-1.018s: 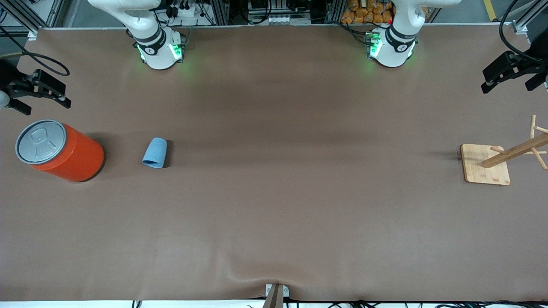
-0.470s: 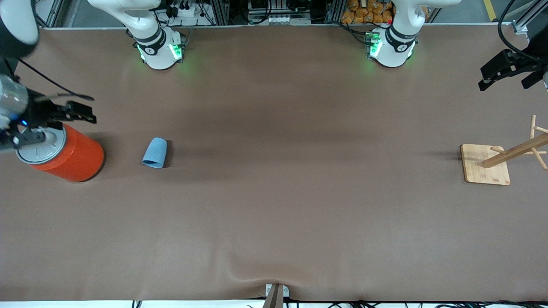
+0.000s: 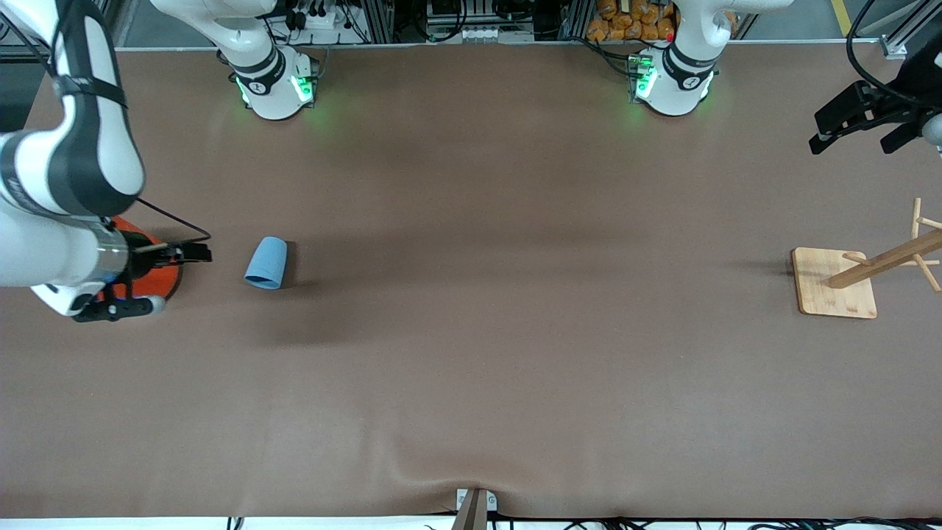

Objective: Flip cup
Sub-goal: 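Lower the right gripper around the blue cup and close it, then lift the blue cup with the right gripper and rotate it upright, then carry the cup to mid-table with the right gripper while the left gripper approaches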

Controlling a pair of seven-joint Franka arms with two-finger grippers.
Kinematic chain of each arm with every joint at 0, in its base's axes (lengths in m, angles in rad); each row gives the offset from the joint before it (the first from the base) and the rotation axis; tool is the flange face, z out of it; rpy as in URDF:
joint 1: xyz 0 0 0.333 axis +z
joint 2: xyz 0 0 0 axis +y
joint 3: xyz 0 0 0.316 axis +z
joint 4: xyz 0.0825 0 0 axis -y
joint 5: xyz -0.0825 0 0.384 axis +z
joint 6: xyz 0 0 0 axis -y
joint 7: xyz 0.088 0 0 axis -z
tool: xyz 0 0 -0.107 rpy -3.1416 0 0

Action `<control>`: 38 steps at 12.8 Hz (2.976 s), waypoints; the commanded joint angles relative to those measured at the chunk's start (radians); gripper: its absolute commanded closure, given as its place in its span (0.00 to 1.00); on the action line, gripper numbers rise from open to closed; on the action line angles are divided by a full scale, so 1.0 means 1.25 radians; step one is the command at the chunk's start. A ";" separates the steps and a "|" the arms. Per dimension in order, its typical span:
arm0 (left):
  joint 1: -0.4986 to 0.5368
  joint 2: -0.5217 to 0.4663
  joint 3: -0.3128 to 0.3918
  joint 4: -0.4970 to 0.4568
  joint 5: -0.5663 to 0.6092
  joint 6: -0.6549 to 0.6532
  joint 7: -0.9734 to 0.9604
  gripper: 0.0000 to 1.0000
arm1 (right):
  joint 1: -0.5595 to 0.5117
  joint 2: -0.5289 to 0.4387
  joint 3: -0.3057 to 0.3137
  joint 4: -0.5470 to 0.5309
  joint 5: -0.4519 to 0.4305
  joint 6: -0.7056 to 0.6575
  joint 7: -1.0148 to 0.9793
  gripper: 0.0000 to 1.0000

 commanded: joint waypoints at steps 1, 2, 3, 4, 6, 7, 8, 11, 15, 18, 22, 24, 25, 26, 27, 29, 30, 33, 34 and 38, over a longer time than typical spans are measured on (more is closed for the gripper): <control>0.001 0.005 -0.002 0.013 -0.010 -0.008 -0.012 0.00 | 0.005 -0.037 0.002 -0.176 0.017 0.132 0.027 0.00; 0.003 0.002 -0.002 0.011 -0.008 -0.008 -0.001 0.00 | 0.014 -0.053 0.002 -0.256 0.039 0.223 0.032 0.00; 0.006 0.002 -0.002 0.010 -0.006 -0.008 0.003 0.00 | 0.017 -0.058 0.002 -0.308 0.042 0.294 0.032 0.00; 0.007 0.002 -0.002 0.009 -0.006 -0.008 0.003 0.00 | 0.020 -0.053 0.006 -0.351 0.045 0.350 0.032 0.00; 0.007 0.000 -0.002 0.006 -0.006 -0.010 0.003 0.00 | 0.047 -0.054 0.012 -0.439 0.052 0.475 0.032 0.00; 0.007 -0.002 -0.002 0.005 -0.006 -0.012 0.003 0.00 | 0.053 -0.050 0.011 -0.449 0.052 0.493 0.031 0.00; 0.008 -0.002 -0.002 0.005 -0.004 -0.012 0.004 0.00 | 0.051 -0.048 0.011 -0.453 0.052 0.491 0.030 0.00; 0.007 -0.003 -0.002 0.004 -0.004 -0.028 0.004 0.00 | 0.046 -0.043 0.011 -0.469 0.049 0.501 0.030 0.00; 0.006 -0.004 -0.003 0.006 -0.004 -0.029 0.008 0.00 | 0.031 0.012 0.011 -0.474 0.052 0.560 0.032 0.00; 0.007 -0.003 -0.002 0.009 -0.006 -0.028 0.008 0.00 | 0.034 0.022 0.012 -0.483 0.052 0.591 0.033 0.77; 0.008 -0.003 0.000 0.008 -0.004 -0.028 0.008 0.00 | 0.041 0.018 0.041 -0.292 0.057 0.338 0.075 1.00; 0.008 -0.003 0.002 0.009 -0.004 -0.027 0.008 0.00 | 0.046 0.022 0.089 -0.174 0.057 0.229 0.067 1.00; 0.008 -0.003 0.002 0.009 -0.004 -0.027 0.008 0.00 | 0.051 0.027 0.123 -0.127 0.056 0.206 0.058 1.00; 0.008 -0.004 0.002 0.009 -0.004 -0.027 0.008 0.00 | 0.051 0.037 0.162 -0.095 0.052 0.206 0.044 1.00; 0.008 -0.005 0.002 0.008 -0.004 -0.028 0.008 0.00 | 0.053 0.052 0.209 -0.052 0.049 0.213 0.001 1.00; 0.008 -0.008 0.003 0.006 -0.004 -0.029 0.008 0.00 | 0.081 0.117 0.290 0.051 0.006 0.227 -0.037 1.00; 0.008 -0.008 0.003 0.005 -0.004 -0.029 0.008 0.00 | 0.123 0.159 0.301 0.106 -0.047 0.235 -0.061 1.00; 0.008 -0.004 0.004 0.005 -0.004 -0.028 0.008 0.00 | 0.292 0.265 0.309 0.202 -0.218 0.291 -0.101 1.00; 0.008 -0.003 0.004 0.005 -0.004 -0.028 0.008 0.00 | 0.327 0.287 0.309 0.202 -0.264 0.341 -0.108 1.00; 0.008 -0.003 0.003 0.002 -0.003 -0.028 0.008 0.00 | 0.442 0.373 0.303 0.207 -0.413 0.408 -0.122 1.00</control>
